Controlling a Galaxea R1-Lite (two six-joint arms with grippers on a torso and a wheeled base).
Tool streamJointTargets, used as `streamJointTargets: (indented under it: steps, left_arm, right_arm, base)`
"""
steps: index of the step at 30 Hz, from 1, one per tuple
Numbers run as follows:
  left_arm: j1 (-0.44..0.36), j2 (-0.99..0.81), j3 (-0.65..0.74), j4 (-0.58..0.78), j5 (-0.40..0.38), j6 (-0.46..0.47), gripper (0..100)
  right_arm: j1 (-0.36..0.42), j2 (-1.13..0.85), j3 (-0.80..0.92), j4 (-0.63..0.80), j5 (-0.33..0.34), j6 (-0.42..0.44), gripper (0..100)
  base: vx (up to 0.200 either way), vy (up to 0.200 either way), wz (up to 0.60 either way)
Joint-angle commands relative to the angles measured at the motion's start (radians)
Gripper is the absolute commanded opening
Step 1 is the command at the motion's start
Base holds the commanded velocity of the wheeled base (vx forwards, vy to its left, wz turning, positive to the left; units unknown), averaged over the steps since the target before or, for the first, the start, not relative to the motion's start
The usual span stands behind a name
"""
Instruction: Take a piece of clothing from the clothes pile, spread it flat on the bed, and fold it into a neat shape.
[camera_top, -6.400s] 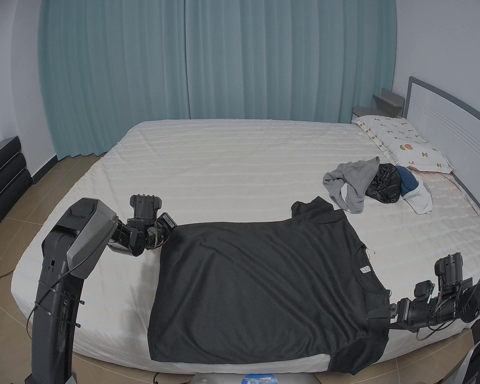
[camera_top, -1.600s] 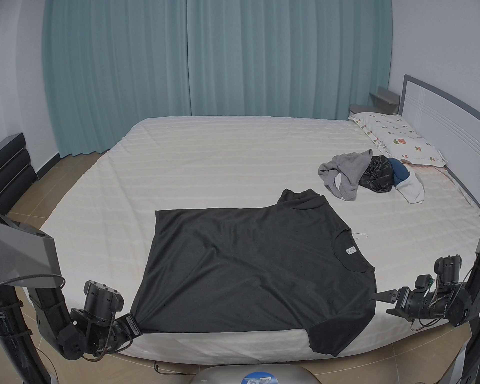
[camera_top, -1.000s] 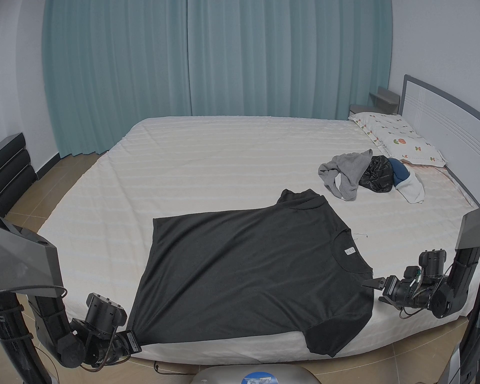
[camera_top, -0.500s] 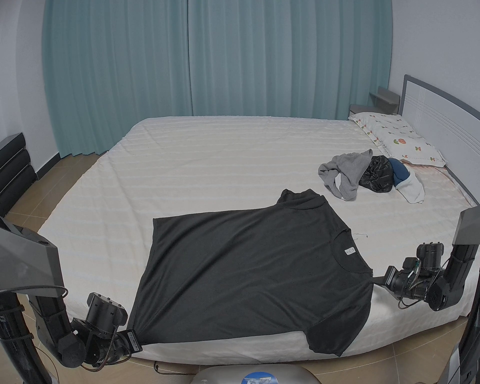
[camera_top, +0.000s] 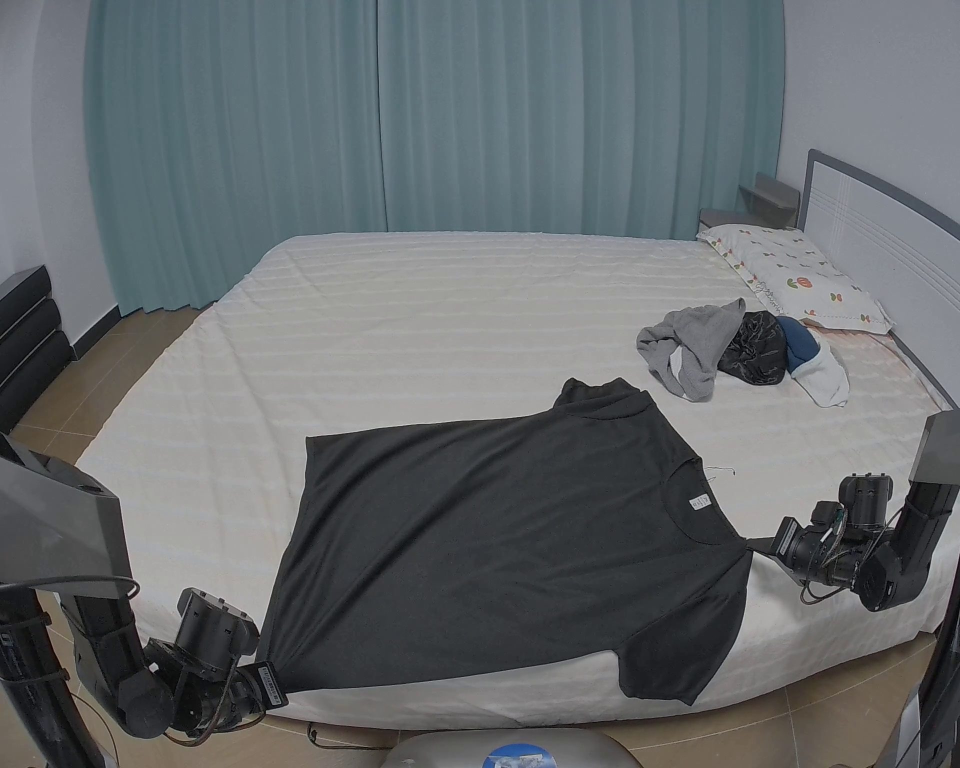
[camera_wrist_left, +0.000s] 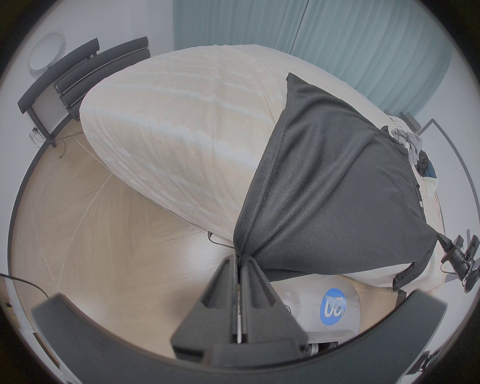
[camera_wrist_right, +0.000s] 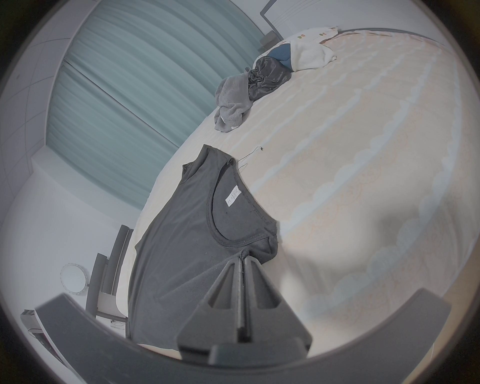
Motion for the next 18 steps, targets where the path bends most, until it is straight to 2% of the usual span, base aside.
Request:
streamJointTargets:
  steps: [1, 3, 4, 10, 14, 15, 18]
  left_arm:
    - [-0.001, -0.001, -0.001, 0.0, 0.0, 0.0, 0]
    - [-0.001, -0.001, -0.001, 0.0, 0.0, 0.0, 0]
    - [-0.001, -0.003, -0.003, 0.0, 0.0, 0.0, 0]
    - [-0.001, 0.002, -0.006, 0.0, -0.003, -0.003, 0]
    - [-0.001, 0.0, -0.009, 0.0, -0.004, -0.003, 0]
    - [-0.001, 0.0, -0.011, -0.002, -0.004, -0.003, 0]
    - [-0.001, -0.003, -0.011, -0.005, -0.004, -0.003, 0]
  right_arm:
    - [-0.017, 0.004, -0.003, 0.006, 0.001, -0.001, 0]
    - [-0.019, 0.008, -0.003, 0.006, 0.002, -0.001, 0]
    - [-0.019, 0.016, -0.001, 0.006, 0.006, -0.001, 100]
    - [-0.013, 0.022, 0.013, -0.009, 0.024, 0.021, 100]
    - [-0.014, -0.022, 0.045, -0.012, 0.068, 0.061, 100]
    - [-0.016, -0.038, 0.065, -0.012, 0.107, 0.067, 100]
    - [-0.01, -0.024, 0.066, -0.012, 0.113, 0.067, 100]
  base:
    - [0.0, 0.0, 0.0]
    - [0.0, 0.0, 0.0]
    - [0.0, 0.0, 0.0]
    - [0.0, 0.0, 0.0]
    - [0.0, 0.0, 0.0]
    - [0.0, 0.0, 0.0]
    - [0.0, 0.0, 0.0]
